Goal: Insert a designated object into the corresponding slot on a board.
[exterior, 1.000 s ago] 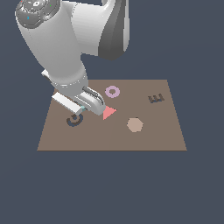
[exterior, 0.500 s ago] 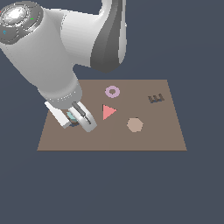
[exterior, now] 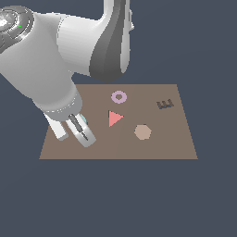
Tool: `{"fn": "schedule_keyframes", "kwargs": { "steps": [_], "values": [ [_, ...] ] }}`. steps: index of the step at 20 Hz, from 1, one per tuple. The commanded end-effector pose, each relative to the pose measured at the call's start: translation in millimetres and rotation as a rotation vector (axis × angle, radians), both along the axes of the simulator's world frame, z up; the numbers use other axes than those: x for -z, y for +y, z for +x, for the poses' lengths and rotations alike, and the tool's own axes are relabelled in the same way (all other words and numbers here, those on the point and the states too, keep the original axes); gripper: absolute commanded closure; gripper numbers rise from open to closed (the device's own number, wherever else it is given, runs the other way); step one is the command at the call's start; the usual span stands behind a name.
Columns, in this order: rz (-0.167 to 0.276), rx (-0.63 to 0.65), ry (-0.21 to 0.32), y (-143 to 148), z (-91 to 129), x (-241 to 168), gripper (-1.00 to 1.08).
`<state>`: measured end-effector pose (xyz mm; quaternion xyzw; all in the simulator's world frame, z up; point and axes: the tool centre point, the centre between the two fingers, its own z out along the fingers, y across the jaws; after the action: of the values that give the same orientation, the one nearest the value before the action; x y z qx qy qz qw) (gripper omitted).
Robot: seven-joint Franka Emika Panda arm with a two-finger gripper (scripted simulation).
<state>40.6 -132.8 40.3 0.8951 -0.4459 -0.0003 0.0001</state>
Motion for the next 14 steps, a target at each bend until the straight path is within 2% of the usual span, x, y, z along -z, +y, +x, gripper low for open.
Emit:
{"fn": "schedule_keyframes", "kwargs": {
  "steps": [1,8,9,14],
  "values": [
    [0.0,0.0,0.0,0.0,0.0,0.0,1.08],
    [0.001,0.005,0.0,-0.5,0.7,9.9,1.08],
    [0.001,0.005,0.0,-0.5,0.7,9.9,-0.92],
    [0.001,0.005,0.0,-0.5,0.7,9.9,-0.92]
  ]
}}
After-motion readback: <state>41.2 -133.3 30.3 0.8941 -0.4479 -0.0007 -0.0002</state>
